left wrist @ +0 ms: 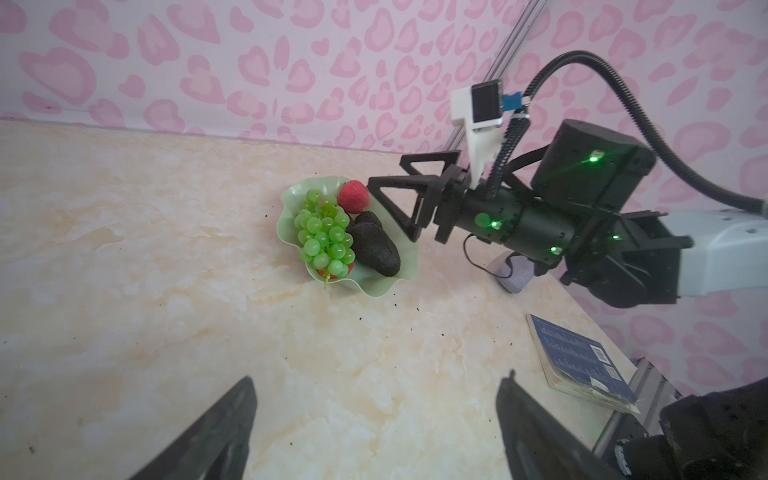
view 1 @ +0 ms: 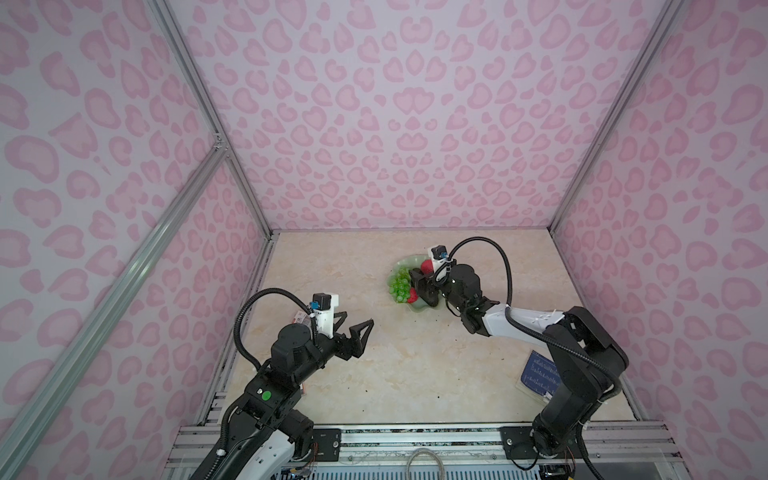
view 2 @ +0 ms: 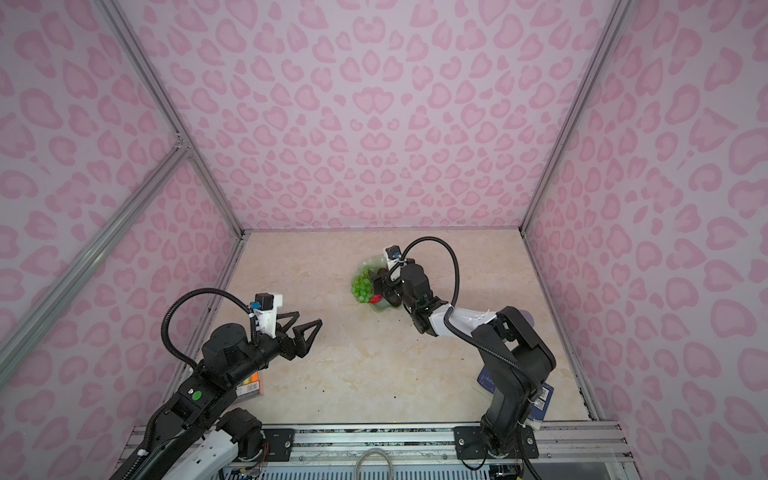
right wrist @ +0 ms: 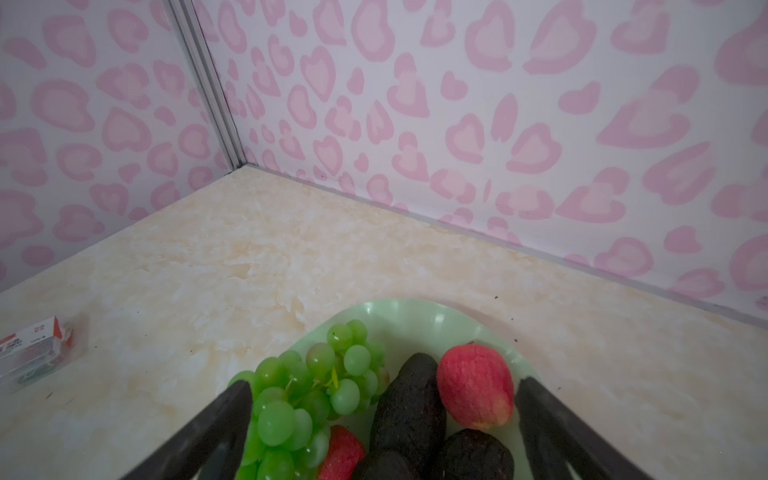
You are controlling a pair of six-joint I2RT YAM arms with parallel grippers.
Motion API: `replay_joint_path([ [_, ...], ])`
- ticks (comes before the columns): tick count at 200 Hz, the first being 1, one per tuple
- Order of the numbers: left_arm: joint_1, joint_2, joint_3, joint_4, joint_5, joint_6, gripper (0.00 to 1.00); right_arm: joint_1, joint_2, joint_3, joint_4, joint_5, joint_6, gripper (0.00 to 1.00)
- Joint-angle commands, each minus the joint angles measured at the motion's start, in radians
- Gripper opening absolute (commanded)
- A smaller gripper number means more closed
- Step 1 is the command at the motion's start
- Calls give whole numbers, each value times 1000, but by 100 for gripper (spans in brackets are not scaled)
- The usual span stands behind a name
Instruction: Place and organize the fake fruits in the fruit bowl
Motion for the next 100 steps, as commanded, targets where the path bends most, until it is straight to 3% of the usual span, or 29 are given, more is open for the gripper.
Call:
replay_joint_path([
  [1,-1,11,-2,41,-101,31,93,-20,-101,-48,-68,48,-11,99],
  [18,-1,31,-7,68,-247,51,94,-44,-219,-107,-156,161,-17,99],
  [32,1,51,-34,120,-436,67,96,-83,-311,-153,-254,228,-21,99],
  [55,19,121,-130,319,-619,193,97,-164,-466,-267,-294,334,8,99],
  [86,143,278,-241,606,-648,273,98,-276,-587,-450,-140,466,6,99],
  [100,231,333,-321,783,-593,285,97,-316,-584,-473,-142,537,8,99],
])
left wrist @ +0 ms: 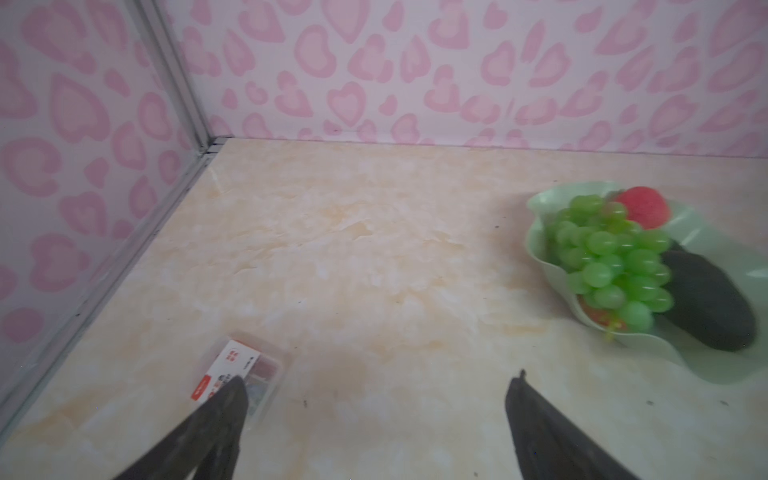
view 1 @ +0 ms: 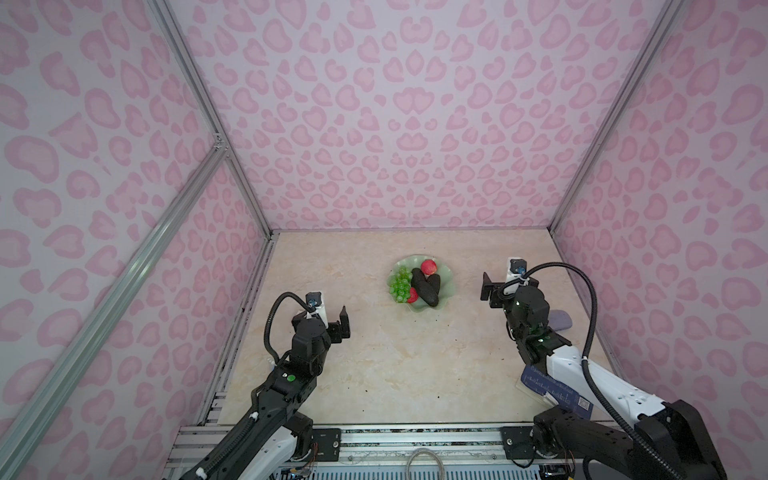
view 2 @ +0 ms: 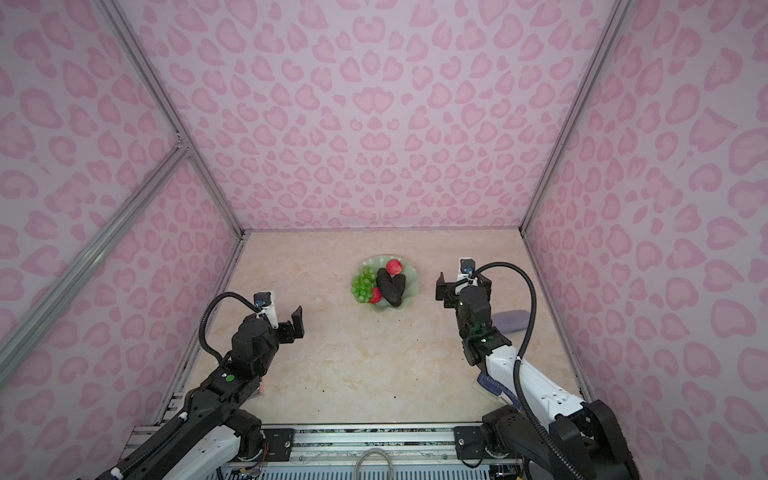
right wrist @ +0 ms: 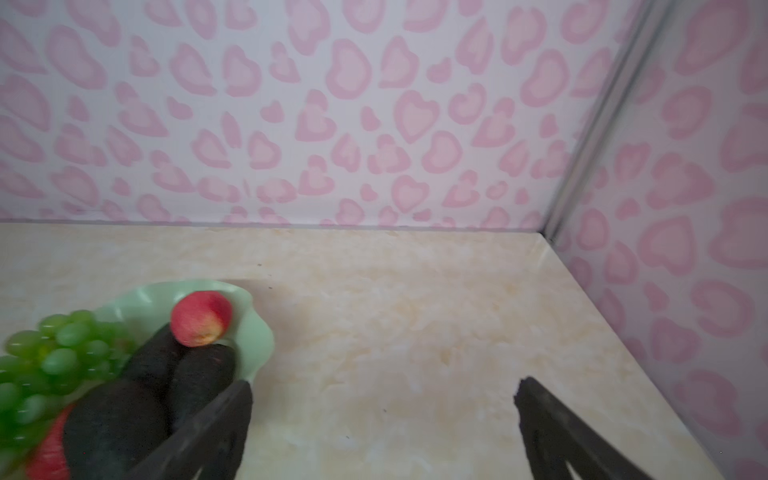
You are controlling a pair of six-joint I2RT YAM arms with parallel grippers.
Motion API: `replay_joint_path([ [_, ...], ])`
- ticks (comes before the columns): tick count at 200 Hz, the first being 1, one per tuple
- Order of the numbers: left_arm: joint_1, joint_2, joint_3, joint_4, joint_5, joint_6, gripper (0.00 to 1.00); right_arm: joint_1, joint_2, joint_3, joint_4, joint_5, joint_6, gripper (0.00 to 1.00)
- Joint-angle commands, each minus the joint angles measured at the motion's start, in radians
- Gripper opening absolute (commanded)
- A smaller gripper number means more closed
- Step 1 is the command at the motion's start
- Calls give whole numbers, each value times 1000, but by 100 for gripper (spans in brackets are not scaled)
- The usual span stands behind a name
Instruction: Place and organize the fake fruits in the fruit bowl
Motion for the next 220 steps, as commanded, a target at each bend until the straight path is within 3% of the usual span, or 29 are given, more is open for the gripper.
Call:
replay_joint_path([
  [1,100,73,-91,380,-20,74,97,-53,-5,-49,57,168,6,99],
  [16,216,134,-131,477,85,44,97,-75,9,-105,160,198,-34,99],
  [29,261,211,-137,547,114,59,97,-96,28,-153,267,176,-74,99],
  [49,272,349,-116,632,136,60,98,-144,87,-183,342,159,-79,99],
  [91,279,501,-32,702,119,112,98,-196,263,-225,546,15,-82,99],
  [121,312,703,-35,920,133,103,98,-196,430,-237,716,20,-83,99],
  [131,325,675,5,799,154,93,98,-196,472,-238,764,12,-88,99],
  [141,334,696,5,837,140,74,98,-196,498,-240,809,4,-95,99],
  [178,342,685,12,800,151,71,98,-198,450,-200,655,4,-84,99],
  [220,347,693,25,784,161,67,98,-199,456,-198,658,9,-84,99],
])
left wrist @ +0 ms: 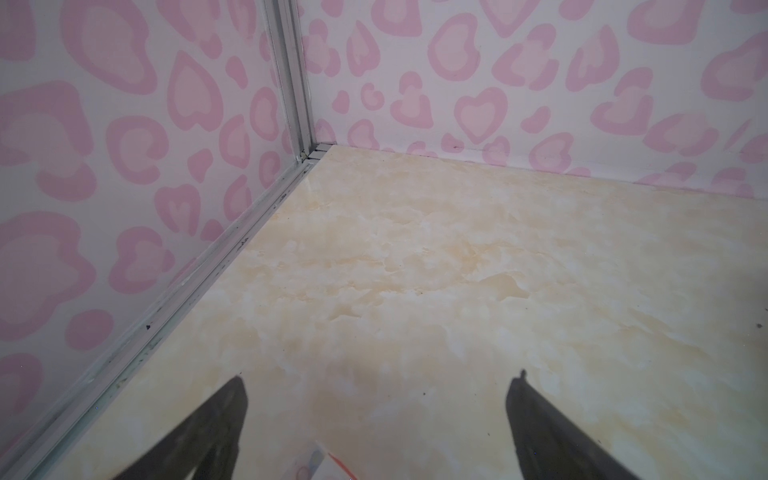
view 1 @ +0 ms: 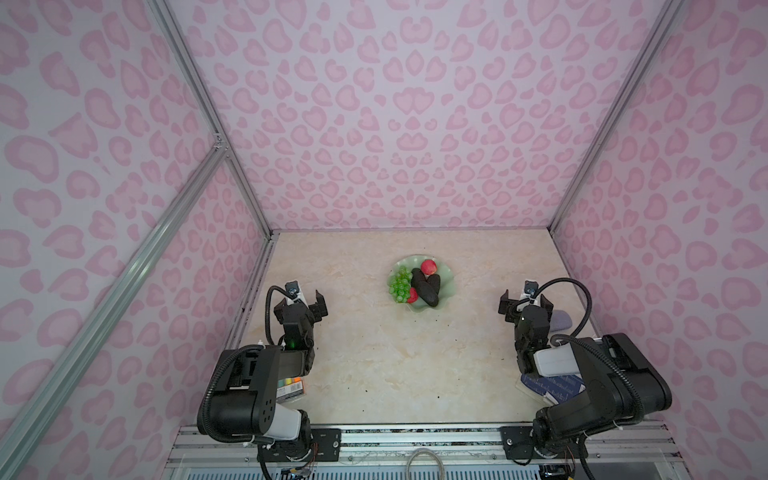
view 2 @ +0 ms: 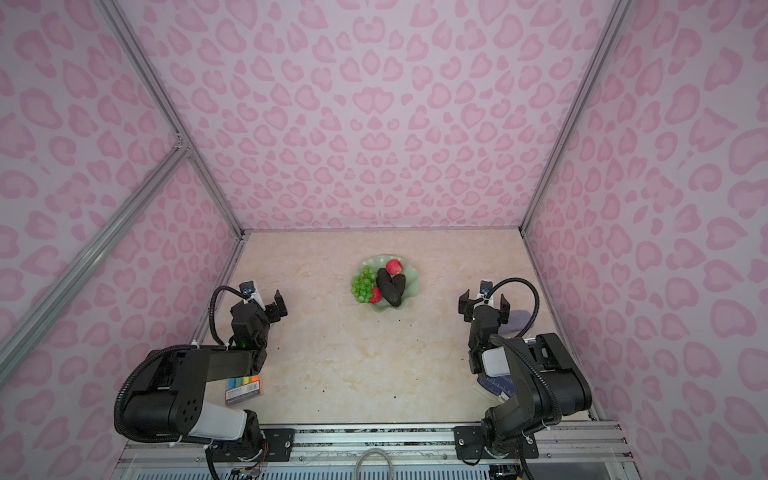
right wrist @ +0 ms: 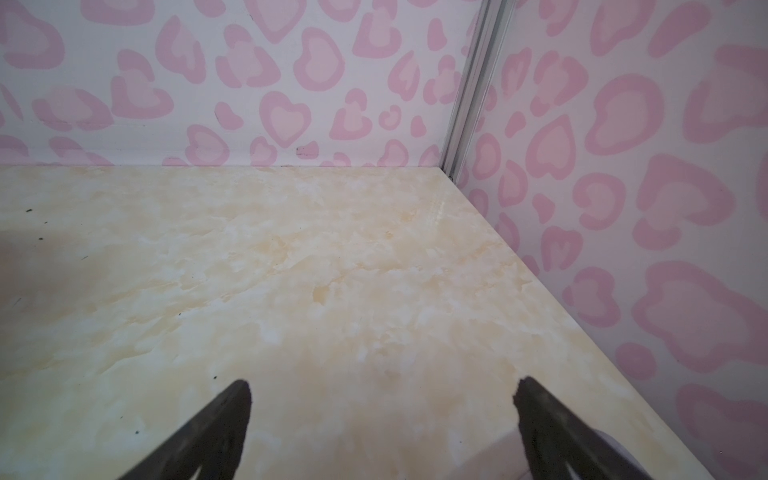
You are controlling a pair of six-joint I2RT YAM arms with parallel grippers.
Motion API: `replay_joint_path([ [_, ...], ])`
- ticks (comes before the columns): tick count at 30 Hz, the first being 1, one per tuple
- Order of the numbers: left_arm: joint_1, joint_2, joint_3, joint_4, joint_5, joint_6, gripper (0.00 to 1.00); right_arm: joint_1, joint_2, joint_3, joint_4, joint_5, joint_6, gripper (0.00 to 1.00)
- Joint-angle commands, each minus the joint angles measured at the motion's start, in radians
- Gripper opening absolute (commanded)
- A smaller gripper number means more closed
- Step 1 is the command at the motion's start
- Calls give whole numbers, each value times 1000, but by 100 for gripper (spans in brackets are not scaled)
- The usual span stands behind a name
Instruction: Place and organize the fake fruits in the fruit bowl
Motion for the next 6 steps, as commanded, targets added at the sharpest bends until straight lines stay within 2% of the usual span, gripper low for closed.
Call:
replay_joint_path([
  [1,8,8,22,17,13,-10,98,-1,-2,2,1,5,-1,99],
  [4,9,2,15,20,15,-8,98,-1,-1,9,-12,11,2,99],
  [6,9,0,14,25,15,-7,98,-3,-1,4,-2,96,43,99],
])
